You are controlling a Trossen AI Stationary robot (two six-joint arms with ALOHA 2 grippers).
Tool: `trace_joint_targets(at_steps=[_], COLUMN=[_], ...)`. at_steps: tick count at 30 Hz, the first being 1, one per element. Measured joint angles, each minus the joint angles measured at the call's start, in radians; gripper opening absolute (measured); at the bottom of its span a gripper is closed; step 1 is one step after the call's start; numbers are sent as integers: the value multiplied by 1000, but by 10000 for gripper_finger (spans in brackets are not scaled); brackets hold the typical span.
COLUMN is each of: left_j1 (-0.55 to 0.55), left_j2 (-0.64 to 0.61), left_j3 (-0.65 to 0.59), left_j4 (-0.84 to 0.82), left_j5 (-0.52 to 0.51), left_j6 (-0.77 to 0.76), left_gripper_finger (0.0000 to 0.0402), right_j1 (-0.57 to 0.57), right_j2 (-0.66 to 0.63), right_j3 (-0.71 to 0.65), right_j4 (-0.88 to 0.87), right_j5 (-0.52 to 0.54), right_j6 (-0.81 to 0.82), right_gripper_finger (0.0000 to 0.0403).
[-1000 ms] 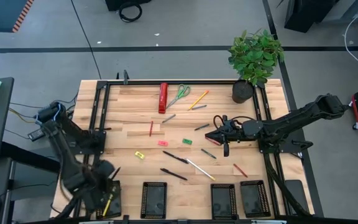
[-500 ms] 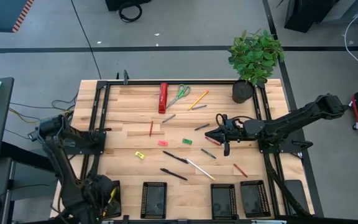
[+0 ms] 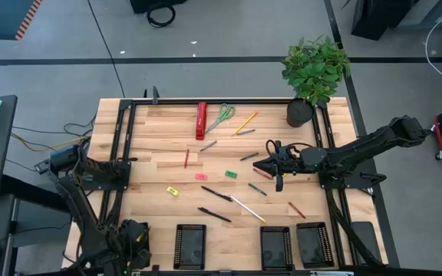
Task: Sort crayons/erasers/pens/pencils in bins
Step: Put the bottom left black pen into the left black bin
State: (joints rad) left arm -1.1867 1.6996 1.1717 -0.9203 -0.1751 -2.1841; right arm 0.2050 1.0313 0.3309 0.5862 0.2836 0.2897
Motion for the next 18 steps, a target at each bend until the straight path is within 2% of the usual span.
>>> trace_joint_targets(at_steps=[8,18], left_j1=[-23,-44], left_j2=[38,42], left_j3=[0,0], left_j4=[3,-28], left_j5=[16,-16], left_j6=[-3,17], left_gripper_finger=[48,79], right_j1=[0,0], right_j2=[0,0], right_j3=[0,0], right_j4=[-11,9], right_j5=[1,23], right_j6=[12,44], right_gripper_finger=[11,11])
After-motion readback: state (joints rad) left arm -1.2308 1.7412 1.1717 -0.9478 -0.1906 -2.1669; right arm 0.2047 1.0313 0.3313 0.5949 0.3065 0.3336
